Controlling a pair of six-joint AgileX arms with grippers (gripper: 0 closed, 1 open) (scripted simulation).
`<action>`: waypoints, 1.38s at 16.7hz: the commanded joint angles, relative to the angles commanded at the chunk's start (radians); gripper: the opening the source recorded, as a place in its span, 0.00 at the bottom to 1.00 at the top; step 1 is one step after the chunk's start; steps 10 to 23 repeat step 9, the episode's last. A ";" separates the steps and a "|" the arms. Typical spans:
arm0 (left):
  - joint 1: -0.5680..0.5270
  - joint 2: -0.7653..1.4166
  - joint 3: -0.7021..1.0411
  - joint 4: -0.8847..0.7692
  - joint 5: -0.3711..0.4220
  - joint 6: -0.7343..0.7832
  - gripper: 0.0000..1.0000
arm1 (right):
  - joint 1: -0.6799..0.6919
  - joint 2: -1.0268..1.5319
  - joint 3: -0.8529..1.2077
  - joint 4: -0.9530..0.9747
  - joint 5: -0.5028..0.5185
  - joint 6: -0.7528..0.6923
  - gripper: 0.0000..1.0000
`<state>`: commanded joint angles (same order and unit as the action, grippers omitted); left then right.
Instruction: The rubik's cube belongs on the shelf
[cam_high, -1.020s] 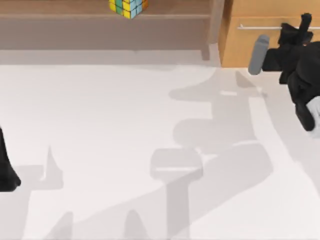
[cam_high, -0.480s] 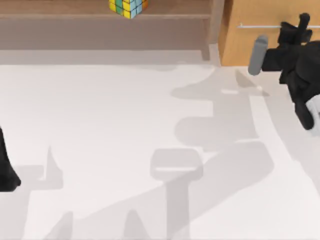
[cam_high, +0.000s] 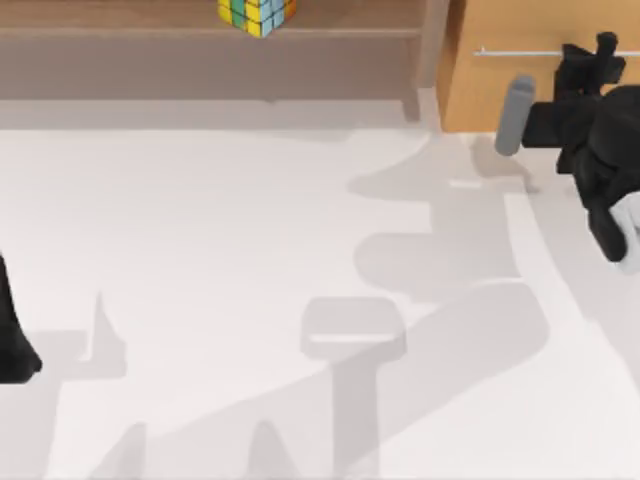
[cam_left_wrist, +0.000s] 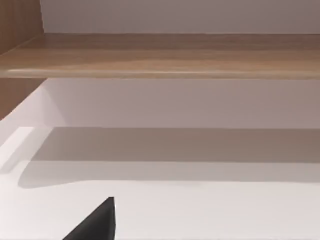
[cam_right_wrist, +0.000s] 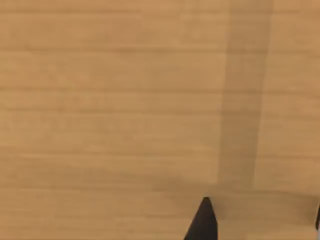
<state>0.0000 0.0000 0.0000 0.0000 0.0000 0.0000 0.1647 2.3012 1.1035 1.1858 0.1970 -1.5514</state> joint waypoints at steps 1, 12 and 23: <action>0.000 0.000 0.000 0.000 0.000 0.000 1.00 | 0.000 0.000 0.000 0.000 0.000 0.000 0.83; 0.000 0.000 0.000 0.000 0.000 0.000 1.00 | 0.000 0.000 0.000 0.000 0.000 0.000 1.00; 0.000 0.000 0.000 0.000 0.000 0.000 1.00 | 0.000 0.000 0.000 0.000 0.000 0.000 1.00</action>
